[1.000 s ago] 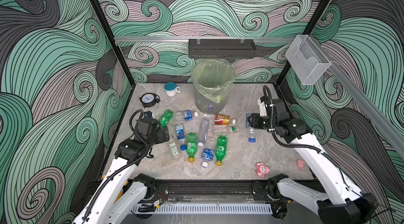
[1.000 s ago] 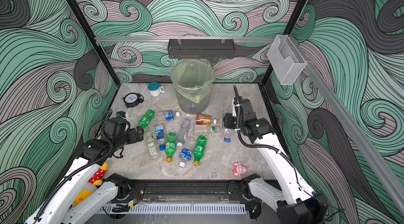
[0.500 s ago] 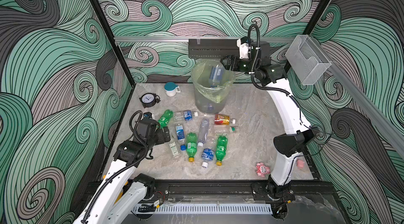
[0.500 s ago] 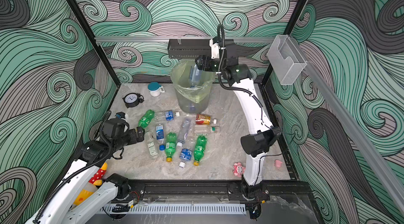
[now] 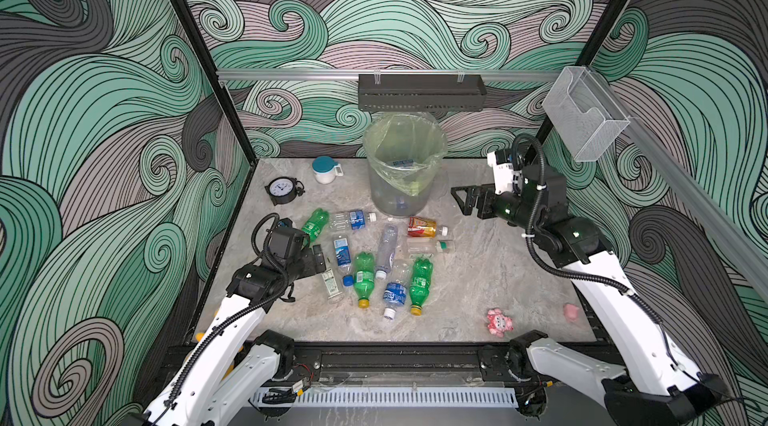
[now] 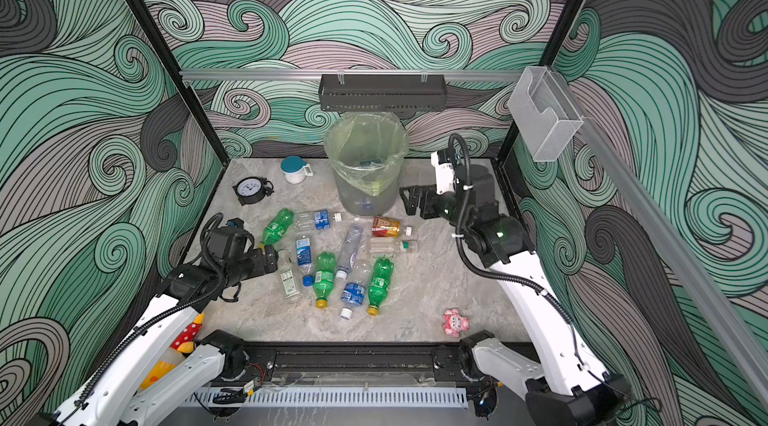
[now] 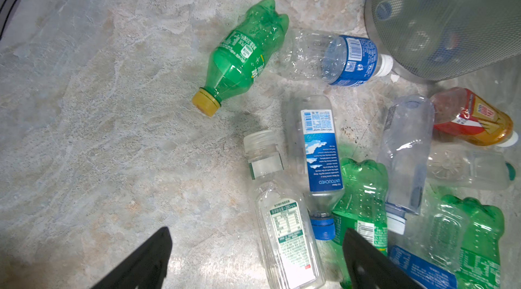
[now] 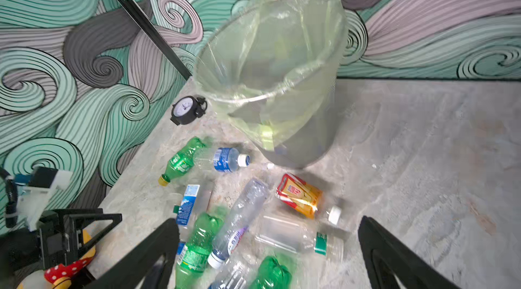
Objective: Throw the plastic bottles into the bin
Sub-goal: 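Draw the right gripper back while the left gripper lowers onto a white-capped clear bottle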
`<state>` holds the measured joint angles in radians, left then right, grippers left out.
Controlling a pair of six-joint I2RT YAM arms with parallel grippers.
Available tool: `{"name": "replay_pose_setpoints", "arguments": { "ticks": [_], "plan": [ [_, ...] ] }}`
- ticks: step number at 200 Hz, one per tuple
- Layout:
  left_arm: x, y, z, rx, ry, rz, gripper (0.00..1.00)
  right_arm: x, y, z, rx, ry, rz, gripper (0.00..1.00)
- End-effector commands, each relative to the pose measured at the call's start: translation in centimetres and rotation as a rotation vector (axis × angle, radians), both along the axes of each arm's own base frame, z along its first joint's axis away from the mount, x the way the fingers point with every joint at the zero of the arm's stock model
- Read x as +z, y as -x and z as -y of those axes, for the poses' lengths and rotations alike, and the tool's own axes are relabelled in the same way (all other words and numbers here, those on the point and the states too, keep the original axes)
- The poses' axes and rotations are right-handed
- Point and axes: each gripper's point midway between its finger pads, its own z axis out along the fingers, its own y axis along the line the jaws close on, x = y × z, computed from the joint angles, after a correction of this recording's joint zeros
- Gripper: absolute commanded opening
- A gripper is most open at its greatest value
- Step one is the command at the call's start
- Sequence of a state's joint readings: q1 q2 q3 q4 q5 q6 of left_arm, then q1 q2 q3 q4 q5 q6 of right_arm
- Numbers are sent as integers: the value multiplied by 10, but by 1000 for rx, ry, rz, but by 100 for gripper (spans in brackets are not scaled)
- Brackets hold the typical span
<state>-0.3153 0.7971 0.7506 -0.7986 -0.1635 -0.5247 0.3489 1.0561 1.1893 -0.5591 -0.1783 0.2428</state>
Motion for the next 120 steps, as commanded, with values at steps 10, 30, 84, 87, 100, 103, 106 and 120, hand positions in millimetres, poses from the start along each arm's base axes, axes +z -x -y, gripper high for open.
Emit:
{"name": "replay_pose_setpoints", "arguments": {
  "ticks": [10, 30, 84, 87, 100, 103, 106, 120],
  "plan": [
    [1, -6, 3, 23, 35, 5, 95, -76, 11, 11, -50, 46, -163, 99],
    [-4, -5, 4, 14, 38, -10, 95, -96, 21, 15, -66, 42, -203, 99],
    [-26, -8, 19, 6, 114, -58, 95, -121, 37, 21, -90, 30, -242, 100],
    [-28, -8, 20, 4, 117, -61, 95, -122, 37, 22, -91, 29, -244, 100],
    [-36, -8, 24, 3, 135, -80, 95, -127, 38, 22, -94, 26, -254, 100],
    [-38, -9, 25, 3, 139, -85, 95, -128, 38, 21, -91, 25, -255, 100],
    [-41, -9, 25, 3, 143, -90, 95, -130, 38, 21, -91, 24, -257, 100],
    [-53, -9, 29, 4, 156, -118, 94, -133, 37, 20, -93, 18, -262, 100]
  ]
}}
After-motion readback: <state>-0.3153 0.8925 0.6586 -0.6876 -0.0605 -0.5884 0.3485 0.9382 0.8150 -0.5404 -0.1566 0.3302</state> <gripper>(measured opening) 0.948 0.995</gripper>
